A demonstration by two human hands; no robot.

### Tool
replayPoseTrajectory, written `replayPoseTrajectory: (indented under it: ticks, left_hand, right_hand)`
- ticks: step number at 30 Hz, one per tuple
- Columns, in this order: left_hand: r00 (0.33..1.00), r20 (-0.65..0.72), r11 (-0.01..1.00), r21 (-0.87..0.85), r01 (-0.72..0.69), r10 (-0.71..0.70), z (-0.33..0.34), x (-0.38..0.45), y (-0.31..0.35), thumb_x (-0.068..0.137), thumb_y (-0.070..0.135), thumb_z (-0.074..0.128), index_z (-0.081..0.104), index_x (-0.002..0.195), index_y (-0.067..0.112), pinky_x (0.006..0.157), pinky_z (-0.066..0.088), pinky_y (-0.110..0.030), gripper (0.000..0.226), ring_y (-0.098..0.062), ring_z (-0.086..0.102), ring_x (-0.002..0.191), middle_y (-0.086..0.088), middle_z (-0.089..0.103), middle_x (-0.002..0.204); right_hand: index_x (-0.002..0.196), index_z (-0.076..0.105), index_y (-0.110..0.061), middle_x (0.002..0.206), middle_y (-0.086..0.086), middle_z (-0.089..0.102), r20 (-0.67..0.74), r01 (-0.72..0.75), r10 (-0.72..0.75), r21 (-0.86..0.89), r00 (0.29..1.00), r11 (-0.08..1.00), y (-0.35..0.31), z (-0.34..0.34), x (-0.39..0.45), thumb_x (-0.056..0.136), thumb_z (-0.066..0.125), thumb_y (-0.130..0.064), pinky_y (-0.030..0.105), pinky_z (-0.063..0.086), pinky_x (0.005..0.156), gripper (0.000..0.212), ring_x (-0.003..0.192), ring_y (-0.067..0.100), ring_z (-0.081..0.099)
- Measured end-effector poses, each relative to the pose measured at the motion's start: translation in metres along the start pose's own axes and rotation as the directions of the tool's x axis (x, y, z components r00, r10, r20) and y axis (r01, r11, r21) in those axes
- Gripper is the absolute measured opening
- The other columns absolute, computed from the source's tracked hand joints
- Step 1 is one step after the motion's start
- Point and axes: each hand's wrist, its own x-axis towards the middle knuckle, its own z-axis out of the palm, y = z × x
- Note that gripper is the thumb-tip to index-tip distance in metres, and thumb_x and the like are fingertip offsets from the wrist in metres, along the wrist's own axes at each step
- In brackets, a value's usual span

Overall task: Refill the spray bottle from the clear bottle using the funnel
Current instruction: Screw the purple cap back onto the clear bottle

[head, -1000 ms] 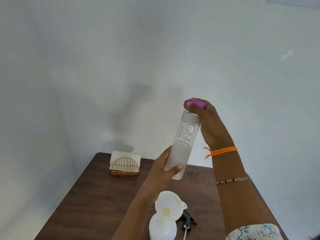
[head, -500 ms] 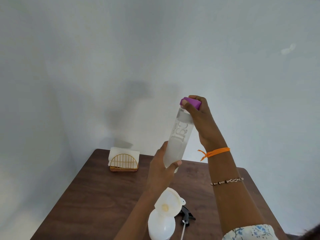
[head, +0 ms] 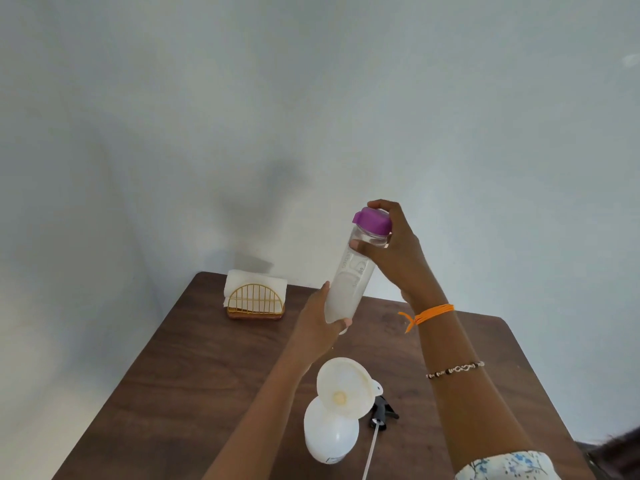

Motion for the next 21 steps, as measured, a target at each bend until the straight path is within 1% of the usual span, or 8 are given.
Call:
replayPoseTrajectory:
  ticks: [2, 3, 4, 8, 10, 13, 16, 21]
  left_hand:
    - [0.997, 0.004, 0.997, -0.015, 0.082, -0.082, 0.0, 0.003, -0.012, 0.084, 0.022, 0.065, 0.023, 0.146, 0.023, 0.104, 0.039, -0.032, 0.075, -0.017, 0.039, 0.131, 0.002, 0.035, 0.146]
    - [0.993, 0.003, 0.992, -0.026, 0.12, -0.12, 0.0, 0.005, -0.018, 0.085, 0.02, 0.064, 0.022, 0.146, 0.023, 0.108, 0.036, -0.036, 0.074, -0.018, 0.038, 0.133, 0.001, 0.033, 0.148]
    - [0.988, 0.005, 0.988, -0.034, 0.154, -0.154, -0.001, 0.006, -0.023, 0.086, 0.018, 0.063, 0.022, 0.146, 0.023, 0.109, 0.034, -0.036, 0.073, -0.018, 0.037, 0.134, 0.002, 0.032, 0.149]
    - [0.965, 0.004, 0.961, -0.089, 0.262, -0.262, -0.002, 0.013, -0.043, 0.088, 0.015, 0.061, 0.026, 0.144, 0.025, 0.095, 0.037, -0.026, 0.067, -0.014, 0.044, 0.125, 0.004, 0.041, 0.143]
    - [0.952, -0.009, 0.947, -0.106, 0.303, -0.306, -0.004, 0.018, -0.05, 0.088, 0.014, 0.06, 0.028, 0.143, 0.025, 0.094, 0.038, -0.025, 0.064, -0.012, 0.047, 0.121, 0.004, 0.044, 0.14]
    - [0.941, -0.033, 0.934, -0.139, 0.33, -0.338, -0.007, 0.027, -0.057, 0.088, 0.013, 0.059, 0.032, 0.141, 0.024, 0.089, 0.037, -0.023, 0.06, -0.009, 0.049, 0.114, 0.002, 0.048, 0.135]
    - [0.934, -0.06, 0.926, -0.162, 0.34, -0.354, -0.01, 0.034, -0.059, 0.089, 0.012, 0.059, 0.037, 0.137, 0.022, 0.089, 0.039, -0.022, 0.054, -0.011, 0.052, 0.114, 0.0, 0.052, 0.131]
    - [0.919, -0.07, 0.912, -0.177, 0.371, -0.388, -0.009, 0.046, -0.063, 0.089, 0.012, 0.058, 0.04, 0.134, 0.021, 0.092, 0.04, -0.024, 0.049, -0.013, 0.051, 0.117, -0.001, 0.054, 0.129]
  right_hand:
    - [0.118, 0.044, -0.02, 0.112, -0.006, 0.056, 0.01, -0.003, 0.003, -0.03, 1.0, 1.0, 0.017, 0.012, 0.003, 0.07, 0.075, -0.007, 0.02, 0.046, 0.077, 0.059, 0.09, 0.014, 0.056]
    - [0.117, 0.044, -0.02, 0.113, -0.004, 0.057, 0.015, -0.005, 0.005, -0.048, 1.0, 0.999, 0.026, 0.018, 0.005, 0.07, 0.075, -0.007, 0.022, 0.046, 0.078, 0.059, 0.093, 0.017, 0.056]
    - [0.116, 0.043, -0.02, 0.114, -0.002, 0.058, 0.019, -0.009, 0.01, -0.065, 1.0, 0.998, 0.035, 0.024, 0.008, 0.069, 0.076, -0.007, 0.025, 0.046, 0.079, 0.059, 0.095, 0.02, 0.056]
    - [0.112, 0.042, -0.021, 0.108, -0.002, 0.061, 0.029, -0.025, 0.028, -0.102, 0.999, 0.994, 0.068, 0.051, 0.017, 0.066, 0.075, -0.005, 0.032, 0.048, 0.082, 0.059, 0.095, 0.021, 0.057]
    - [0.111, 0.041, -0.023, 0.104, -0.003, 0.063, 0.043, -0.033, 0.038, -0.112, 0.998, 0.993, 0.084, 0.064, 0.023, 0.065, 0.074, -0.005, 0.033, 0.048, 0.084, 0.059, 0.096, 0.022, 0.058]
    - [0.107, 0.04, -0.03, 0.105, 0.001, 0.063, 0.063, -0.048, 0.057, -0.134, 0.996, 0.99, 0.105, 0.082, 0.03, 0.065, 0.073, -0.005, 0.038, 0.051, 0.082, 0.059, 0.096, 0.024, 0.059]
    - [0.107, 0.039, -0.03, 0.106, 0.002, 0.06, 0.062, -0.05, 0.06, -0.15, 0.996, 0.987, 0.125, 0.098, 0.034, 0.066, 0.073, -0.004, 0.042, 0.053, 0.08, 0.06, 0.096, 0.024, 0.059]
    - [0.113, 0.04, -0.027, 0.112, 0.001, 0.055, 0.042, -0.073, 0.08, -0.144, 0.996, 0.987, 0.149, 0.115, 0.041, 0.065, 0.075, -0.004, 0.039, 0.052, 0.08, 0.064, 0.099, 0.024, 0.055]
